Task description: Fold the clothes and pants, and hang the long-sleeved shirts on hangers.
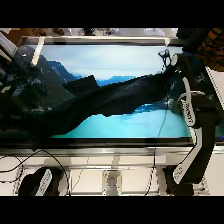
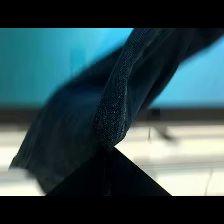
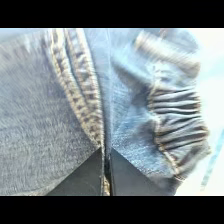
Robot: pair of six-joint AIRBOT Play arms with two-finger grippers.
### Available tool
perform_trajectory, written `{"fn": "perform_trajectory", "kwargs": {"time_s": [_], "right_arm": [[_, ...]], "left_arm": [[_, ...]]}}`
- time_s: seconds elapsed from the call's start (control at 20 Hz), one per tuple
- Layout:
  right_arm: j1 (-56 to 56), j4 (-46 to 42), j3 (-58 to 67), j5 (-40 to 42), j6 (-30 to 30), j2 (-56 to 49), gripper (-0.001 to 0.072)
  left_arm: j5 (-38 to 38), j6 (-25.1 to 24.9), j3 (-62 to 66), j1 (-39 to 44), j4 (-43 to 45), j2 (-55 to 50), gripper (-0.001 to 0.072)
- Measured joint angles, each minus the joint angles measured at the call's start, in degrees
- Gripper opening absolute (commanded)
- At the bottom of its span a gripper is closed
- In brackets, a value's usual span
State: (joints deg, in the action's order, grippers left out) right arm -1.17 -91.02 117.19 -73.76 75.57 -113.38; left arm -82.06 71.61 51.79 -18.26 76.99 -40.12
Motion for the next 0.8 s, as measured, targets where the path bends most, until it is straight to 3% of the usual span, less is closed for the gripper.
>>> {"fn": "perform_trajectory", "kwargs": {"time_s": [0.15, 0.4, 0.6, 0.8], "right_arm": [[-0.55, -0.31, 0.37, -1.92, 0.00, 6.21, 0.0014], [-2.27, -1.14, -4.35, -9.64, -0.17, 19.37, 0.0015], [-6.64, -1.90, -17.44, -12.37, -0.26, 32.68, 0.0015], [-13.62, -2.10, -38.38, -11.93, 1.46, 47.82, 0.0016]], "left_arm": [[6.82, -0.20, 0.07, 0.00, -2.71, -2.40, 0.0020], [11.91, -4.61, 0.24, 0.00, -5.05, -2.60, 0.0020], [13.07, -6.29, 0.24, 0.00, -5.33, -1.53, 0.0020], [12.76, -7.15, 0.24, 0.00, -4.55, -1.18, 0.0020]]}}
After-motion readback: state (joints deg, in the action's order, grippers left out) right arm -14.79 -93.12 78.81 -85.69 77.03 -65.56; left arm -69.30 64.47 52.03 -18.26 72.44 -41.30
